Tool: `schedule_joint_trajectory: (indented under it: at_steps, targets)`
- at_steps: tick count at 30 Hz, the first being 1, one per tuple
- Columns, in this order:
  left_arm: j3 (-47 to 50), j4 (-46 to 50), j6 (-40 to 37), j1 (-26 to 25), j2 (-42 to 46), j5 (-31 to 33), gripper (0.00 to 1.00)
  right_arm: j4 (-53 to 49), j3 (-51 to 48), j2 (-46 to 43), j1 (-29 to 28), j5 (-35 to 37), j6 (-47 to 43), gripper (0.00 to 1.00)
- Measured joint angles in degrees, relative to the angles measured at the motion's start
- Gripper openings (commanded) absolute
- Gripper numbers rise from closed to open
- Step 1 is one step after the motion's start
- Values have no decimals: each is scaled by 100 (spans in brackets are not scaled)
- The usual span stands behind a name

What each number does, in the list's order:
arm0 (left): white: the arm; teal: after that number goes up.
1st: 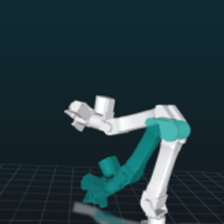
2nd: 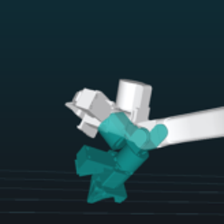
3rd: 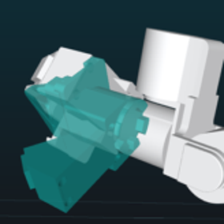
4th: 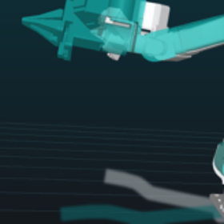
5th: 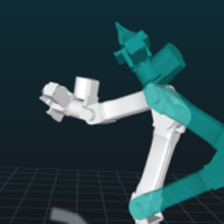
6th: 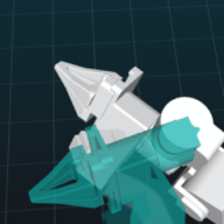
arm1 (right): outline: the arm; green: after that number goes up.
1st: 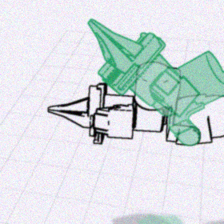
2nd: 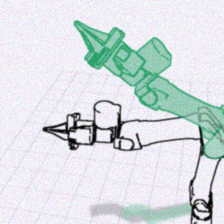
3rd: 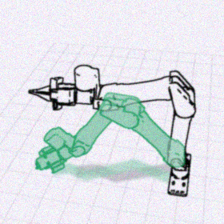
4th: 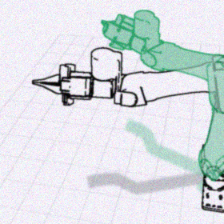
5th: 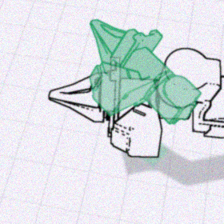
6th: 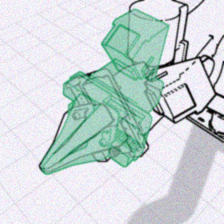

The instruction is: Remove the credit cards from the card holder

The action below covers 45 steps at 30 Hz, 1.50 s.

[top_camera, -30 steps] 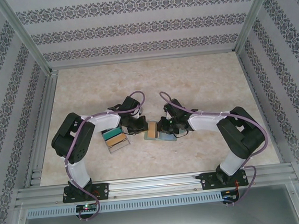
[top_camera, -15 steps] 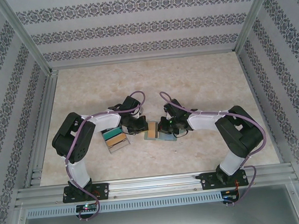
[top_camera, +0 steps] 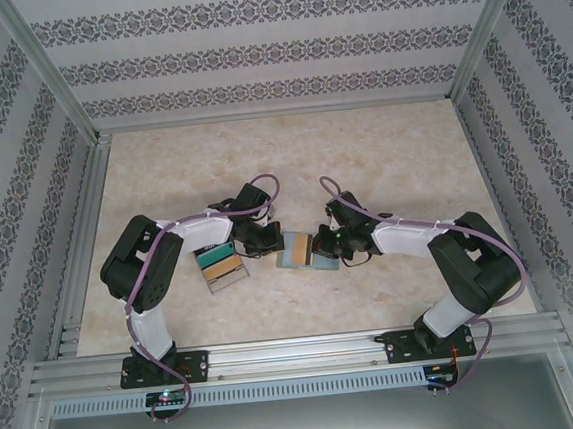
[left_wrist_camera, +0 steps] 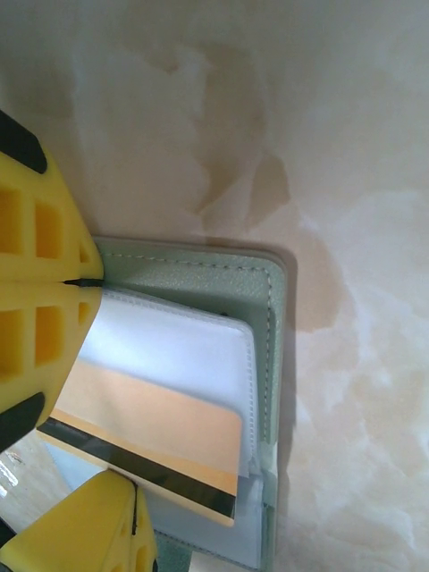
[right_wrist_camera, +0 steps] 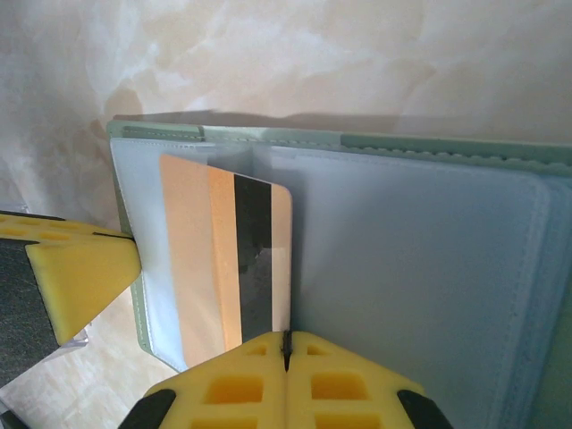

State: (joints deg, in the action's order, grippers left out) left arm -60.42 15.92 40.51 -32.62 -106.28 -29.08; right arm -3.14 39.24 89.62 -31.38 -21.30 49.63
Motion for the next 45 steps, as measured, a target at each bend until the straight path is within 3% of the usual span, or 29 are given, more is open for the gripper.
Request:
schedule_joint_trajectory:
  at_steps: [2, 6, 9, 15, 20, 28, 33, 41, 45]
  targets:
    - [-13, 15, -7, 0, -9, 0, 4, 15, 0, 4, 0, -33, -37, 26]
    - [-26, 35, -31, 0, -17, -7, 4, 103, 13, 85, -26, -68, -26, 26]
    - [-26, 35, -44, 0, -17, -20, 4, 214, 15, 162, -39, -70, -15, 22]
    - [-31, 39, -46, 0, -17, -20, 4, 343, 35, 203, -37, -120, 22, 0]
    - [-35, 46, -72, 0, -20, -20, 5, 365, -20, 44, 42, -164, -15, 0]
    - [-79, 131, -116, -4, -20, -26, 9, 76, -481, -973, 463, -258, -249, 0]
    - [-151, 302, -144, 7, 87, -2, 32, -326, -435, -1602, 492, -271, -654, 0]
    - [-345, 894, -142, 450, 1753, 527, 100, -1384, 793, -1746, 105, -149, -1827, 0]
    - [-358, 1231, -96, 946, 2809, 990, 99, -1746, 1602, -1493, -439, 131, -2597, 0]
